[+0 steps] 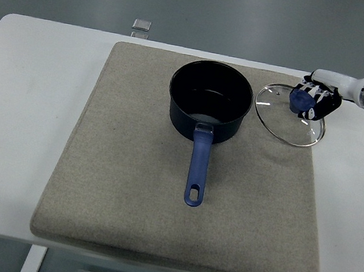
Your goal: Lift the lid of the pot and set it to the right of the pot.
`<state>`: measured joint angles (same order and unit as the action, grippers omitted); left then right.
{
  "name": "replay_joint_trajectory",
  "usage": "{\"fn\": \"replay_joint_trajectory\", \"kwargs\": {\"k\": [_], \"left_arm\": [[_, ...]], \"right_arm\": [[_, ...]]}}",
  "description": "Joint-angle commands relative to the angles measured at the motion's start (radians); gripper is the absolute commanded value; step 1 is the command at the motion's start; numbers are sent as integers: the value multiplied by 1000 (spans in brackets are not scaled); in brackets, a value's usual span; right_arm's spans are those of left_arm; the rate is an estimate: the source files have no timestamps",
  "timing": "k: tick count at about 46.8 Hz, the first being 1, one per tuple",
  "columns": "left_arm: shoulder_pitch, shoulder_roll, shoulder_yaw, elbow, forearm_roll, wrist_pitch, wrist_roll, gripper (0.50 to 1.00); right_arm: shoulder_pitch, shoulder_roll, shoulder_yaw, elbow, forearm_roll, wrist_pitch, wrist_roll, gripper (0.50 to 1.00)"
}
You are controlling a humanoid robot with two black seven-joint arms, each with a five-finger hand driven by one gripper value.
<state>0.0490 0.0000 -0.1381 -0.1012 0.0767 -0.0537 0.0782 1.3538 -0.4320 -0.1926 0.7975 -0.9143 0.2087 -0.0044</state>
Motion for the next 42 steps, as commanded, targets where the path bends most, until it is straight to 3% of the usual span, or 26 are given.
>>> {"fn": "replay_joint_trajectory", "kwargs": {"k": [1, 8, 15, 19, 21, 32, 42], "left_arm": [[0, 0, 0, 0, 0, 0, 0, 1000], [0, 0, 0, 0, 0, 0, 0, 1000], [0, 0, 0, 0, 0, 0, 0, 1000], [0, 0, 0, 0, 0, 0, 0, 1000], [0, 0, 0, 0, 0, 0, 0, 1000], [0, 0, 0, 0, 0, 0, 0, 1000], [0, 0, 0, 0, 0, 0, 0, 1000]], "right_arm": [[-1, 2, 2, 0, 0, 0, 0, 500], [-1, 9, 6, 2, 3, 3, 0, 670], [-10, 19, 6, 2, 6, 11, -2, 774], [-10, 19, 6, 2, 8, 14, -2, 870], [-7, 19, 6, 2, 9, 15, -2, 895], [21, 10, 27, 2, 35, 54, 0, 913], [28, -4, 203, -1, 222, 199, 1, 913]]}}
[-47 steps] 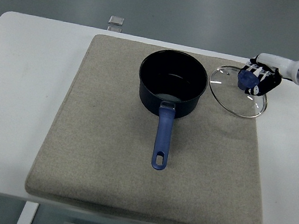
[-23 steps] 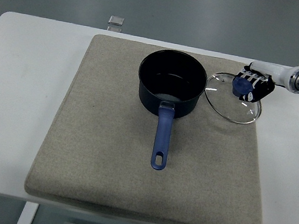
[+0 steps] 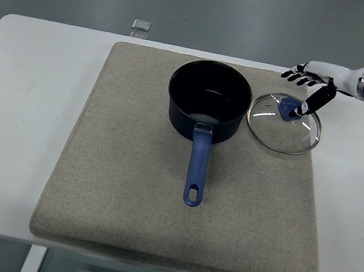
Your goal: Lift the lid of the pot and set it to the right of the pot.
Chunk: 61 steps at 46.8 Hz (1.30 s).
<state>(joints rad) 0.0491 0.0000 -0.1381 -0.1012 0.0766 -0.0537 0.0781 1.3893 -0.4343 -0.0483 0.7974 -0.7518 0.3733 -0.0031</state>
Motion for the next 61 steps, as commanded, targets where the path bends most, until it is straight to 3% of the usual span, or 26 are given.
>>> {"fn": "replay_joint_trajectory", "kwargs": {"k": [1, 7, 22, 29, 42, 61], "left_arm": [[0, 0, 0, 0, 0, 0, 0, 1000], [0, 0, 0, 0, 0, 0, 0, 1000], [0, 0, 0, 0, 0, 0, 0, 1000], [0, 0, 0, 0, 0, 0, 0, 1000], [0, 0, 0, 0, 0, 0, 0, 1000], [0, 0, 0, 0, 0, 0, 0, 1000]], "right_arm": [[-9, -1, 77, -1, 83, 41, 0, 913], [-45, 0, 169, -9, 232, 49, -2, 913], [-243, 37, 399, -99, 584, 44, 0, 913], [-295, 88, 467, -161, 637, 45, 0, 913], [-365, 98, 510, -218, 749, 38, 2, 913], [-374, 117, 512, -221, 756, 38, 3, 913]]}}
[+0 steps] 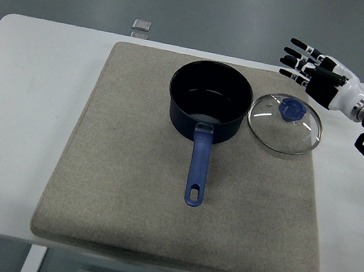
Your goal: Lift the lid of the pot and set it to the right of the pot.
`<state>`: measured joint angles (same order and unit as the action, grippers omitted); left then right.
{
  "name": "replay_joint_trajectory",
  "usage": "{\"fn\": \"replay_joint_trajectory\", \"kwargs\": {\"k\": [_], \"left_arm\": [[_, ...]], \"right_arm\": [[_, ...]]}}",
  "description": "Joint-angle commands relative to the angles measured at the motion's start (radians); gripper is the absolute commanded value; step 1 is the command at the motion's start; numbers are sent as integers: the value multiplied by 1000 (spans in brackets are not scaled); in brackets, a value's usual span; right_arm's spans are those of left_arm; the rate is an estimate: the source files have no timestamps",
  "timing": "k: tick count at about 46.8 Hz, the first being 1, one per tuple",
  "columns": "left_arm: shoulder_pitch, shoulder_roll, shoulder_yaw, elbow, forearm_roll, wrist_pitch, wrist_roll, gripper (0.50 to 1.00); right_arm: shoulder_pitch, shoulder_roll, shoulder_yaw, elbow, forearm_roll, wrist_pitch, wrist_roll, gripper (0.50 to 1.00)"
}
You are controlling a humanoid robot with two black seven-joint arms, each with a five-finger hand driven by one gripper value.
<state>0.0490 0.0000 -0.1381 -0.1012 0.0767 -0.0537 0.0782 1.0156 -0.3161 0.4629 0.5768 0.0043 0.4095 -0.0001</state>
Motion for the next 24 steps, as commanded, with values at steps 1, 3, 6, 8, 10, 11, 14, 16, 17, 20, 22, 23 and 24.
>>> {"fn": "replay_joint_trajectory", "kwargs": {"k": [1, 3, 6, 8, 10, 11, 14, 16, 17, 20, 22, 23, 24], "left_arm": [[0, 0, 0, 0, 0, 0, 0, 1000], [0, 0, 0, 0, 0, 0, 0, 1000], [0, 0, 0, 0, 0, 0, 0, 1000], [0, 0, 0, 0, 0, 0, 0, 1000], [0, 0, 0, 0, 0, 0, 0, 1000], [0, 0, 0, 0, 0, 0, 0, 1000], [0, 0, 0, 0, 0, 0, 0, 1000], [0, 0, 0, 0, 0, 0, 0, 1000], [0, 0, 0, 0, 0, 0, 0, 1000], [0, 0, 0, 0, 0, 0, 0, 1000], [0, 0, 0, 0, 0, 0, 0, 1000], [0, 0, 0, 0, 0, 0, 0, 1000], [0, 0, 0, 0, 0, 0, 0, 1000]], "right_arm": [[0, -1, 0, 2, 0, 2, 0, 913], [0, -1, 0, 0, 0, 2, 0, 913], [0, -1, 0, 0, 0, 2, 0, 913], [0, 0, 0, 0, 0, 2, 0, 913], [0, 0, 2, 2, 0, 2, 0, 913], [0, 2, 2, 0, 2, 2, 2, 913], [0, 6, 20, 2, 5, 2, 0, 913], [-2, 9, 31, 2, 5, 2, 0, 913], [-2, 9, 34, 2, 5, 2, 0, 913], [-6, 12, 36, 2, 5, 2, 0, 913], [-6, 15, 37, 0, 5, 0, 0, 913], [-6, 15, 37, 0, 5, 0, 0, 913], [-6, 15, 36, 0, 3, 0, 0, 913]]}}
